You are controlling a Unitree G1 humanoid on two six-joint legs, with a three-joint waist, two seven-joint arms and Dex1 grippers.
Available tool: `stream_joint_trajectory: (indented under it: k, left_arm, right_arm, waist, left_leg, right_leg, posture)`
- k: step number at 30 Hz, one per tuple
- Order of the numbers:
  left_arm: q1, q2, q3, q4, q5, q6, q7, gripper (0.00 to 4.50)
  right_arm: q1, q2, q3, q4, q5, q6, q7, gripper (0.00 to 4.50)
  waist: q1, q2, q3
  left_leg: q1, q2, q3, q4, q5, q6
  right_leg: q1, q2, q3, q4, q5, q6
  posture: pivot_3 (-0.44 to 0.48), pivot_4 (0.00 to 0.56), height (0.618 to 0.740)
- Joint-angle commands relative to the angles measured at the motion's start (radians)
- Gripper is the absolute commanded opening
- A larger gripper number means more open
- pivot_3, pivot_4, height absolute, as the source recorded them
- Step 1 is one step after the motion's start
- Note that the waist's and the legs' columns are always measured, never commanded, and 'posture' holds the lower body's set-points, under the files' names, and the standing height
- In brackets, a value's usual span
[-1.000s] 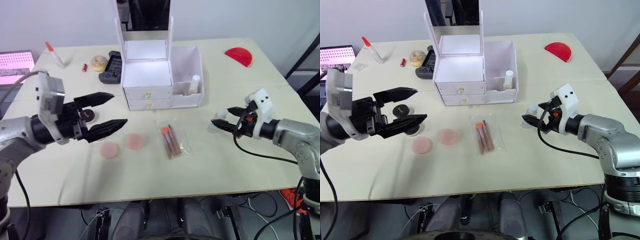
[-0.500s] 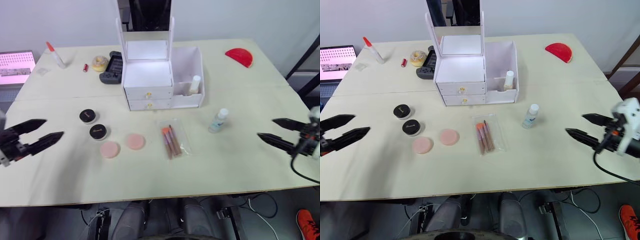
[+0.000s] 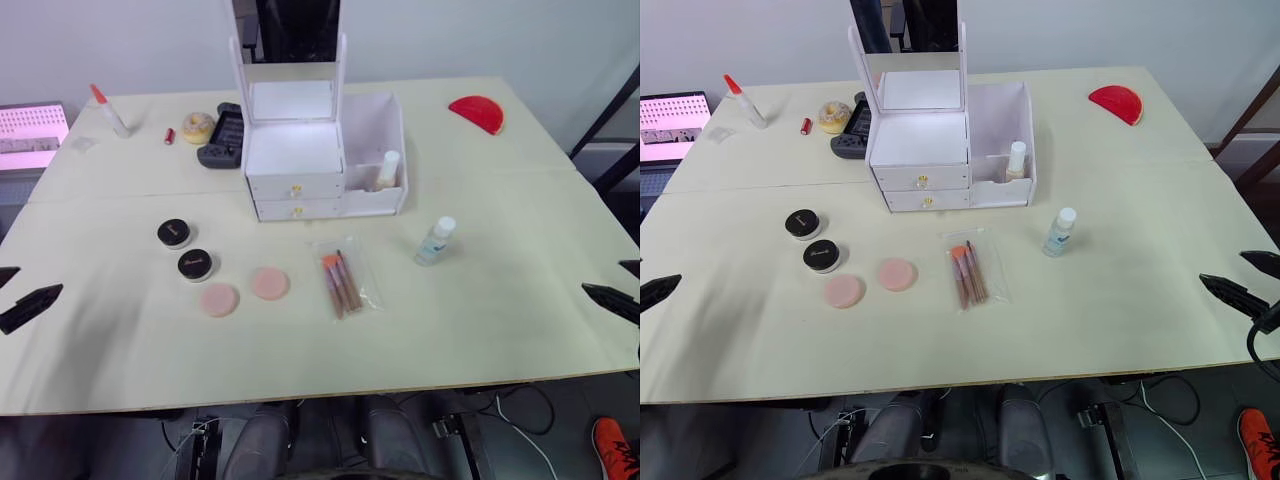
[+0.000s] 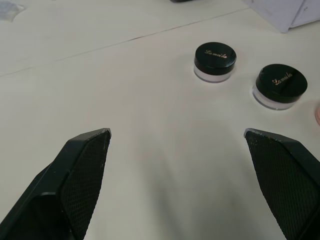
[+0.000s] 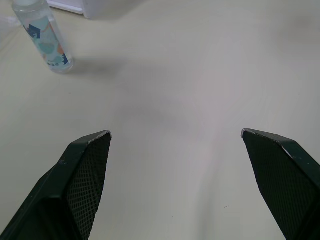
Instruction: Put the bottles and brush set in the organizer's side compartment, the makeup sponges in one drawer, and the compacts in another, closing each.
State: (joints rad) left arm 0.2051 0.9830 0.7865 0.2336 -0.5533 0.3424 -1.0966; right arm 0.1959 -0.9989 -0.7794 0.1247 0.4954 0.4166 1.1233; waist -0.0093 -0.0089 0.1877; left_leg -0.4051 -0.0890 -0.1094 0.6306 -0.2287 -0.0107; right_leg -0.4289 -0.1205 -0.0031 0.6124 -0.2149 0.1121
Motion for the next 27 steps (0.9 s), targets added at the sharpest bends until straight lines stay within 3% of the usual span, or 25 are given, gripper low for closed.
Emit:
stream_joint_trajectory:
  k: [1, 7, 12, 18, 27]
  left_arm:
    - [-0.020, -0.003, -0.014, -0.061, -0.008, 0.006, 0.007, 4.50]
    - [-0.068, -0.058, -0.141, -0.350, -0.087, 0.116, 0.058, 4.50]
    - [-0.190, -0.085, -0.275, -0.661, -0.280, 0.296, 0.143, 4.50]
    - [-0.277, -0.018, -0.301, -0.785, -0.421, 0.413, 0.144, 4.50]
    - [-0.286, -0.009, -0.322, -0.846, -0.446, 0.429, 0.171, 4.50]
  right_arm:
    - [-0.017, 0.016, -0.011, -0.048, 0.024, 0.008, -0.027, 4.42]
    - [-0.066, 0.044, 0.091, -0.248, 0.079, 0.097, -0.081, 4.42]
    - [-0.202, 0.051, 0.245, -0.409, 0.131, 0.189, -0.157, 4.42]
    - [-0.397, 0.089, 0.425, -0.439, 0.142, 0.278, -0.242, 4.42]
    - [-0.518, 0.145, 0.543, -0.357, 0.095, 0.294, -0.298, 4.42]
  waist:
    - [0.001, 0.000, 0.000]
    - [0.000, 0.000, 0.000]
    - [0.001, 0.000, 0.000]
    - [-0.004, 0.000, 0.000]
    - [0.008, 0.000, 0.000]
  left_leg:
    - [0.000, 0.000, 0.000, 0.000, 0.000, 0.000]
    - [0.000, 0.000, 0.000, 0.000, 0.000, 0.000]
    - [-0.001, 0.000, -0.001, 0.002, 0.000, 0.000]
    - [-0.001, 0.000, 0.000, 0.001, 0.000, 0.000]
    - [-0.001, -0.001, 0.000, 0.002, 0.000, 0.001]
  right_leg:
    - [0.000, 0.000, 0.000, 0.000, 0.000, 0.000]
    - [0.000, 0.000, 0.000, 0.000, 0.000, 0.000]
    - [0.000, 0.002, 0.000, 0.001, 0.001, 0.001]
    - [-0.001, 0.003, 0.000, 0.002, 0.002, 0.004]
    - [-0.001, 0.002, 0.000, 0.002, 0.001, 0.001]
  posture:
    - [0.000, 0.150, 0.738]
    - [0.000, 0.150, 0.738]
    - [0.000, 0.150, 0.738]
    - [0.000, 0.150, 0.738]
    - [0.000, 0.150, 0.738]
